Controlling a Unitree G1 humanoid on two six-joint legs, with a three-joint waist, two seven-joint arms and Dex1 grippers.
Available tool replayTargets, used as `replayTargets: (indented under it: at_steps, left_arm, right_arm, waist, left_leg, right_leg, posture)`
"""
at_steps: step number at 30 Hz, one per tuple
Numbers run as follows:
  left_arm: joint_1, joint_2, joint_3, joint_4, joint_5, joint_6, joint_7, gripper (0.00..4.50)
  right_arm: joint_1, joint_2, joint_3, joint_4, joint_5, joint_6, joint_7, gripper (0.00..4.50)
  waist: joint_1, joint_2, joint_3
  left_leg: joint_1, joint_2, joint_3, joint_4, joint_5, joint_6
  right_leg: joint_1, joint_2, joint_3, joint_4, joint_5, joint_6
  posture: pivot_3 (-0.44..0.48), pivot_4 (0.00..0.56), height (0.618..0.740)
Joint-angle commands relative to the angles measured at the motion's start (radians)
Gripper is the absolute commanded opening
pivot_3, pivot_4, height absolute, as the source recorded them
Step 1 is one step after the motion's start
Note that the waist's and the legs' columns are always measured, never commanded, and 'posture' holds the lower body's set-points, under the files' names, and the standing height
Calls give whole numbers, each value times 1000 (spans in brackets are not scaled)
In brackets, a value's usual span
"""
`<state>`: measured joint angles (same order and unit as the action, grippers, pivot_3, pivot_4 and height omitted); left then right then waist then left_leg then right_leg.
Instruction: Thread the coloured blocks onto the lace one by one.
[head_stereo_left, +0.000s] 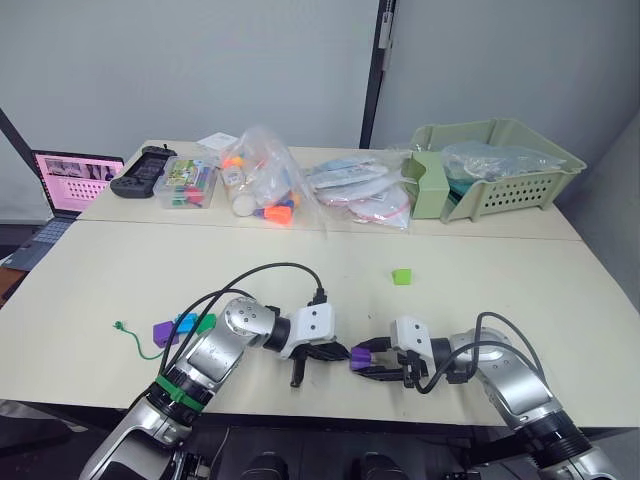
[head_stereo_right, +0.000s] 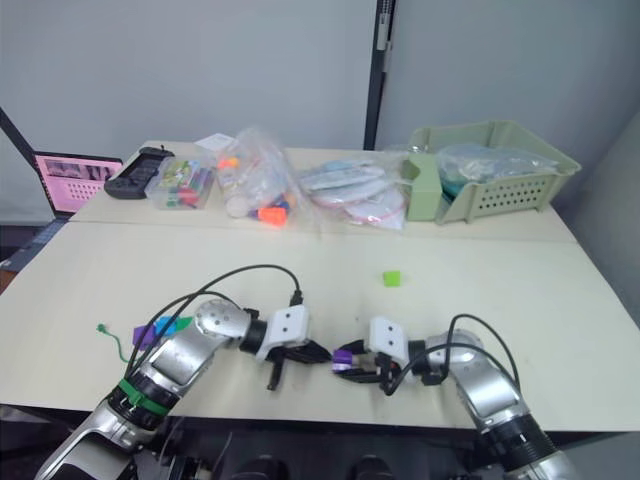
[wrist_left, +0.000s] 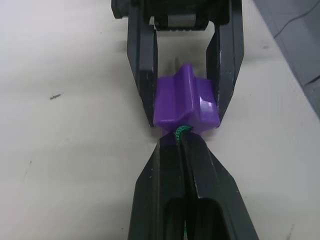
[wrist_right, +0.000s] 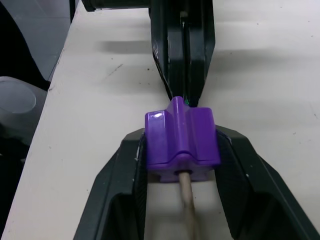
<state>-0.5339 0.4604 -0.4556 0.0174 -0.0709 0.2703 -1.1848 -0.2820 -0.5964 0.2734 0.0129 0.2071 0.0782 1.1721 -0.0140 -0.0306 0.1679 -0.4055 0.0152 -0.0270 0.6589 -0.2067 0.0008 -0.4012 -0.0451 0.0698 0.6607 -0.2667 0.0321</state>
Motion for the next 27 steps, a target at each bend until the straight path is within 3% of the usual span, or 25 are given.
replayTargets:
  at_steps: [1,3,8,10,16,17,27]
  left_arm:
    - [-17,-7,-23,-23,26,35,13,17]
    - [-17,-6,-14,-26,27,38,16,17]
    - [-19,3,19,-50,-4,75,6,1536]
    - [-24,19,36,-90,-32,119,-13,2190]
    - [-56,57,20,-138,-24,158,-24,4169]
    - [-63,57,11,-140,-19,160,-23,4457]
    - [-149,-7,-99,-182,48,324,33,4457]
  right_arm:
    - [1,7,28,8,-34,39,-15,1373]
    - [-1,6,28,4,-32,52,-15,1373]
    - [-1,-1,18,-14,-19,106,-17,1373]
    - [1,-11,2,-38,-10,124,-21,2443]
    - [39,-70,-71,-180,37,198,-46,4471]
    - [50,-83,-87,-205,45,215,-53,4500]
    - [130,-215,-162,-422,92,427,-97,4500]
  waist:
    - [-1,0,0]
    - [-1,0,0]
    - [-1,0,0]
    - [-1,0,0]
    - [3,0,0]
    - [3,0,0]
    - [-1,0,0]
  left_leg:
    - [0,0,0,0,0,0]
    - [1,0,0,0,0,0]
    - [1,0,0,0,0,0]
    - [1,0,0,0,0,0]
    - [-1,0,0,0,0,0]
    - [-2,0,0,0,0,0]
    - [-3,-1,0,0,0,0]
  right_leg:
    - [1,0,0,0,0,0]
    - [1,0,0,0,0,0]
    - [1,0,0,0,0,0]
    - [1,0,0,0,0,0]
    - [-2,0,0,1,0,0]
    - [-2,0,0,1,0,0]
    - [-2,0,0,-1,-1,2]
  posture:
    - [0,150,740]
    - [0,150,740]
    - [0,150,740]
    - [0,150,740]
    - [0,150,740]
    - [0,150,740]
    - [0,150,740]
